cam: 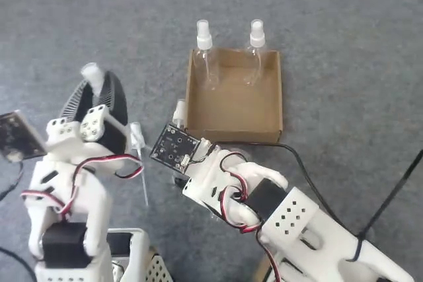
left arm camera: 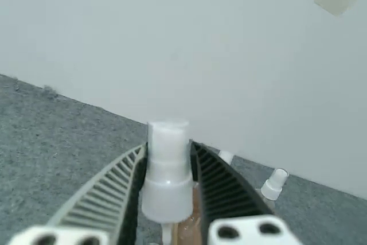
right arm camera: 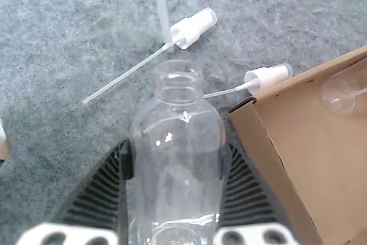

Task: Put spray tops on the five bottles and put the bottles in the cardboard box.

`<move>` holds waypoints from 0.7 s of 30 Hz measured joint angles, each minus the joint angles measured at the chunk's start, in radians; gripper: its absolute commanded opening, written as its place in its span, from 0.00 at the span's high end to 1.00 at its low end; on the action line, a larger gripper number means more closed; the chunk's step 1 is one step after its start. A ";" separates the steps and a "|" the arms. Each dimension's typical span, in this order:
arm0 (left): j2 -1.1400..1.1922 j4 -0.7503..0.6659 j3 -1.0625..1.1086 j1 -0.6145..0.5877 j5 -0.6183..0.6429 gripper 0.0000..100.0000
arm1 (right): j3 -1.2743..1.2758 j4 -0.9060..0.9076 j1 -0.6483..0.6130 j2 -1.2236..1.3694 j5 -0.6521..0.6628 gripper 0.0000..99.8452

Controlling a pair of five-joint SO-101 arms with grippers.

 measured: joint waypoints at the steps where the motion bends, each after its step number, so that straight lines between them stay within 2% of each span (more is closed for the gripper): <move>1: 0.003 -0.005 0.008 0.015 0.000 0.99 | 0.000 0.000 0.000 0.000 0.000 0.99; 15: 0.003 -0.009 0.064 0.061 0.003 0.99 | 0.000 0.000 0.000 0.000 0.000 0.99; 21: 0.009 -0.009 0.066 0.132 0.003 0.99 | 0.015 -0.078 0.000 0.000 -0.137 0.99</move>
